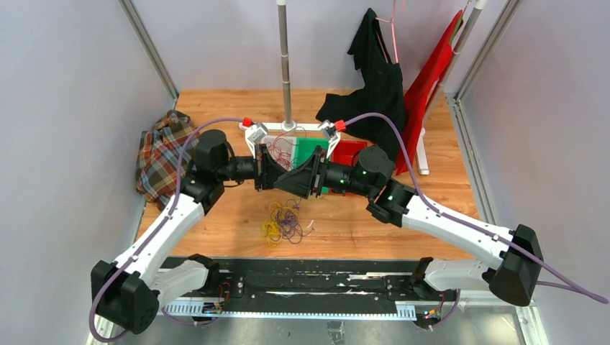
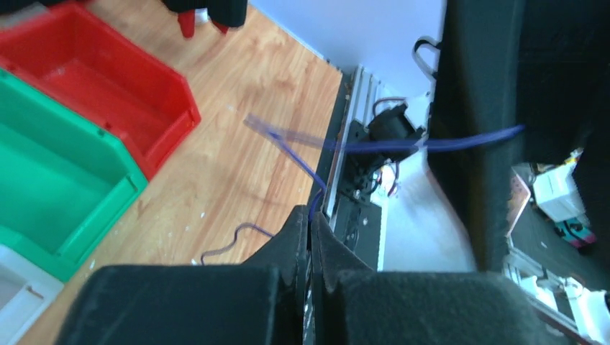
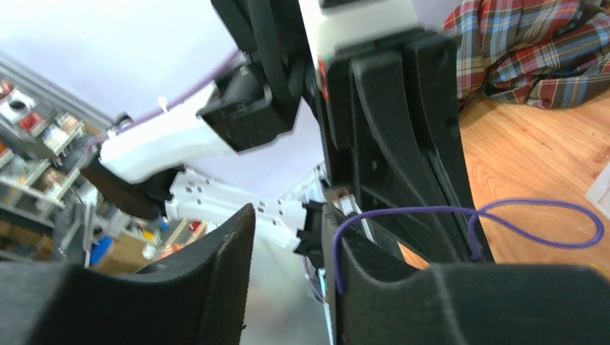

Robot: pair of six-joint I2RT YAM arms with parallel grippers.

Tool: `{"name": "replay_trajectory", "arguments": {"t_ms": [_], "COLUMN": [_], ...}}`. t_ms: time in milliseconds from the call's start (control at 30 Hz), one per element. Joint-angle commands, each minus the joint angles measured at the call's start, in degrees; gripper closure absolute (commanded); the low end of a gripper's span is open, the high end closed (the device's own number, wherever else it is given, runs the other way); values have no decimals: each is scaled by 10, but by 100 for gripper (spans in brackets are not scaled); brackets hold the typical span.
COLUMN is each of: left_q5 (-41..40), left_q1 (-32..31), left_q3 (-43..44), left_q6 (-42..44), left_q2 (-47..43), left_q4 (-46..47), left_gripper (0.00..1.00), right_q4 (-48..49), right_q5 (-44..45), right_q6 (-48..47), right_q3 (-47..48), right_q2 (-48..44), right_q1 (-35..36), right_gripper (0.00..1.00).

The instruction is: Untangle the cables

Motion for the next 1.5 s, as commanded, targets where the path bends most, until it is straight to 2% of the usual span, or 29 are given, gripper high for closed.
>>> {"name": "replay_trajectory", "arguments": {"t_ms": [0, 100, 167, 300, 433, 500, 600, 733, 900, 1100, 1267, 1467], "left_q5": [-2, -51, -85, -118, -109, -95, -85, -65, -52, -30, -29, -42], "left_q1": [5, 5, 5, 5, 5, 5, 5, 5, 5, 5, 5, 5], "left_q3": [117, 218, 258, 288, 307, 326, 352, 385, 435, 513, 593, 668], "left_q6": [142, 262, 302, 324, 348, 366, 358, 335, 321, 282, 241, 147], "left_q2": [-27, -33, -34, -52, -71, -70, -61, -46, -35, -13, 5, 25], "left_q4": [-180, -336, -381, -401, -414, -430, -431, -431, -431, -430, -418, -316], "left_gripper": [99, 99, 99, 100, 99, 99, 100, 99, 99, 99, 100, 100], "right_q4": [-86, -184, -242, -332, -350, -326, -256, -179, -120, -30, -37, 2], "right_q5": [-97, -109, -99, -19, 113, 145, 136, 166, 267, 395, 395, 385], "right_q6": [-91, -176, -218, -275, -285, -289, -300, -339, -408, -425, -414, -352], "right_q3": [39, 42, 37, 3, -63, -91, -100, -75, -33, -17, 13, -29], "right_q2": [-15, -34, -48, -76, -105, -113, -116, -102, -46, 36, 105, 139], "right_q1": [-8, -8, -8, -8, -8, -8, -4, 42, 112, 124, 124, 124], "right_gripper": [56, 50, 44, 39, 36, 36, 35, 31, 30, 32, 36, 38]}}
